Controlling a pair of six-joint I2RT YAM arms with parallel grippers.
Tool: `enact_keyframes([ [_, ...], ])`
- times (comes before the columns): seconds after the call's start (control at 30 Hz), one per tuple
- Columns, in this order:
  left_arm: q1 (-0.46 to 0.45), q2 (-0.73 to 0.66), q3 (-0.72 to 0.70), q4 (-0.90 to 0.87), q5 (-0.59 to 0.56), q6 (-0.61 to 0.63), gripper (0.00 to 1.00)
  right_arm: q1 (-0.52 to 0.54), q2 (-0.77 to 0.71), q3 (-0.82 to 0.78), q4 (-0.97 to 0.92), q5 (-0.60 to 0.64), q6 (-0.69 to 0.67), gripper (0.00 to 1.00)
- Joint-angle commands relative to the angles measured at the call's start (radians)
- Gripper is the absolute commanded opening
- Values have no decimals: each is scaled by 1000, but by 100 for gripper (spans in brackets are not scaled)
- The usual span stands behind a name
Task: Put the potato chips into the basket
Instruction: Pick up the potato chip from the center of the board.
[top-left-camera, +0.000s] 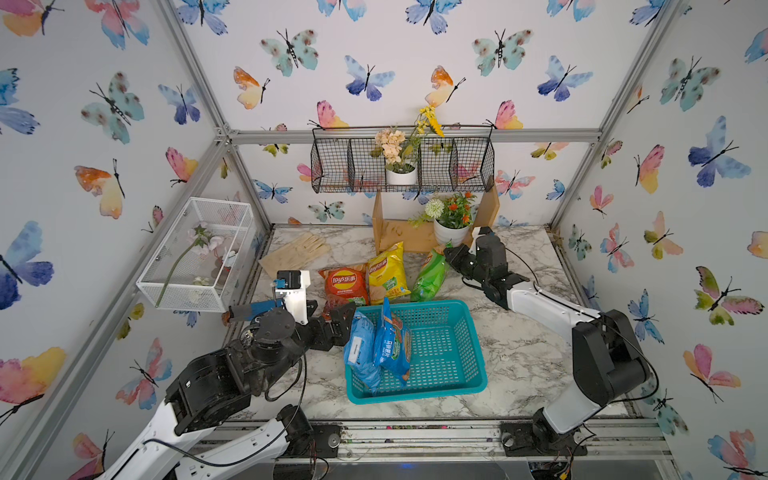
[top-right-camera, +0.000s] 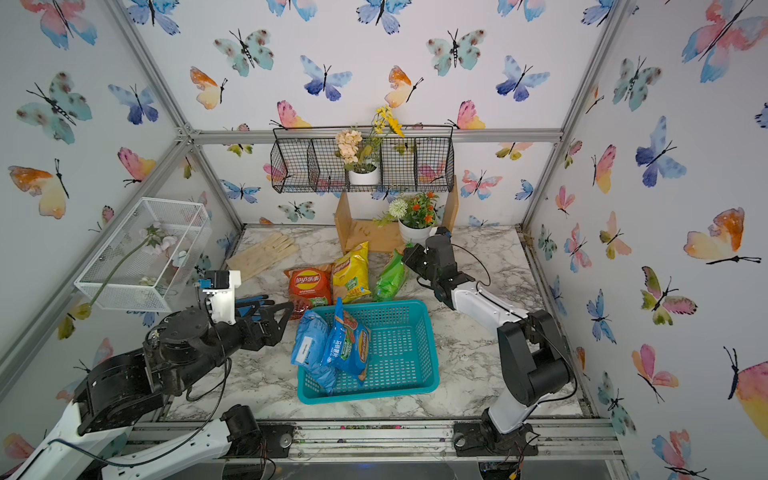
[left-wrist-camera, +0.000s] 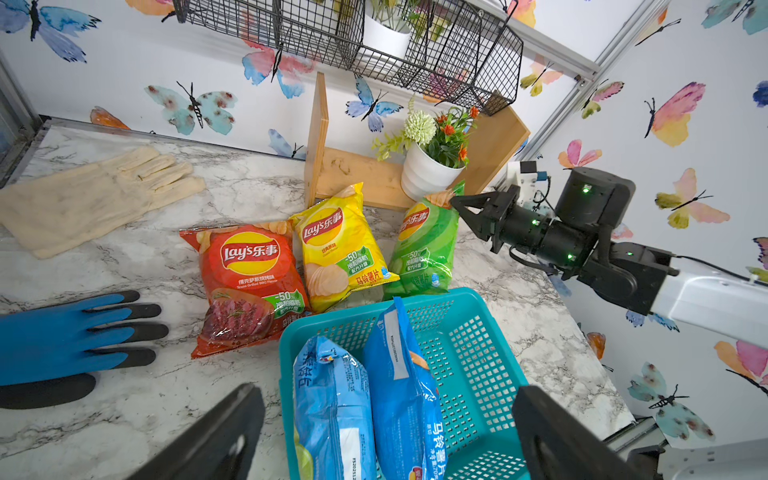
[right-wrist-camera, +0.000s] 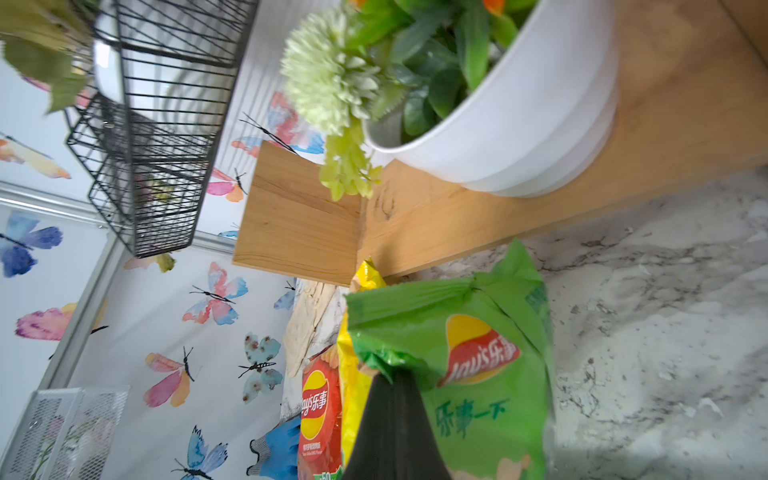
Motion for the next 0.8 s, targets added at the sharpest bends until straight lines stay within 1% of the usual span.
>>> enact_keyframes([
  [0.0, 3, 16, 27, 22, -9, 36, 99, 4, -79, 2, -51, -16, -94, 2],
  [0.13, 3, 46, 55, 26, 3, 58, 99, 4, -148, 20, -116, -20, -193, 2],
  [0.3, 3, 92, 99, 28, 34, 84, 99, 4, -210, 61, -213, -83, -307, 2],
  [0.43, 3, 143, 143, 25, 83, 93, 99, 4, -269, 86, -283, -163, -407, 2],
  [0.6, 3, 232, 211, 17, 174, 80, 99, 4, -329, 115, -359, -295, -528, 2],
  [0.7, 4, 293, 260, 11, 230, 76, 99, 4, -352, 138, -417, -396, -593, 2],
  [0.77, 4, 330, 292, 10, 264, 107, 99, 4, -369, 149, -452, -468, -622, 2],
])
